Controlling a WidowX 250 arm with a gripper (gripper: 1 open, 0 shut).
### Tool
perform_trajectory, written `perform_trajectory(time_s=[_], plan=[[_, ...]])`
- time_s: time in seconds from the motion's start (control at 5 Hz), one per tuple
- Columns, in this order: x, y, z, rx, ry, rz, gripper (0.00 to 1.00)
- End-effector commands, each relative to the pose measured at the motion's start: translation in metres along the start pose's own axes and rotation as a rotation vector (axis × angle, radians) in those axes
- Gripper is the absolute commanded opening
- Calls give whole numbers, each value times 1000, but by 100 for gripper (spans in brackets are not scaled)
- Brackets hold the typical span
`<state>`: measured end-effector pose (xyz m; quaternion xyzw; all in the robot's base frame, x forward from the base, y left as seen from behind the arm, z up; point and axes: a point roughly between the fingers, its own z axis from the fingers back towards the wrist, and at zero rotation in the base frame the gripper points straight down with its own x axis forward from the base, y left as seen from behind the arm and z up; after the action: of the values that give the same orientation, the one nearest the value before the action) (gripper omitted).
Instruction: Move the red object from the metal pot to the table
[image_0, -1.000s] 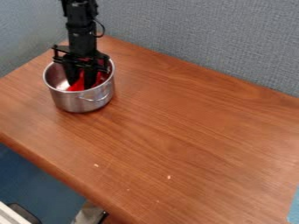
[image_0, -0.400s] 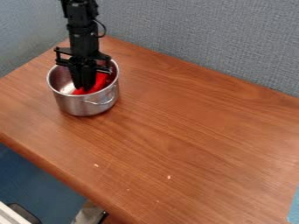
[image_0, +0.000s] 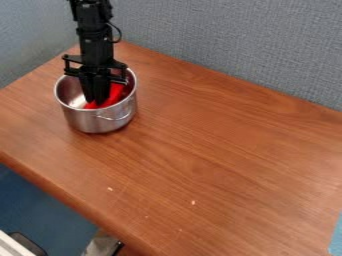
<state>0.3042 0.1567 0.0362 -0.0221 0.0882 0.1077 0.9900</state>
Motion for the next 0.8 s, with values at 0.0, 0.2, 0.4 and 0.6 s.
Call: perform_trajectory(time_s=[0.0, 0.2, 0.4, 0.6], plan=[[1, 8, 33, 17, -93, 16, 0], [1, 10, 34, 13, -94, 16, 0], [1, 12, 36, 10, -96, 17, 0], [0, 12, 38, 7, -100, 15, 0]])
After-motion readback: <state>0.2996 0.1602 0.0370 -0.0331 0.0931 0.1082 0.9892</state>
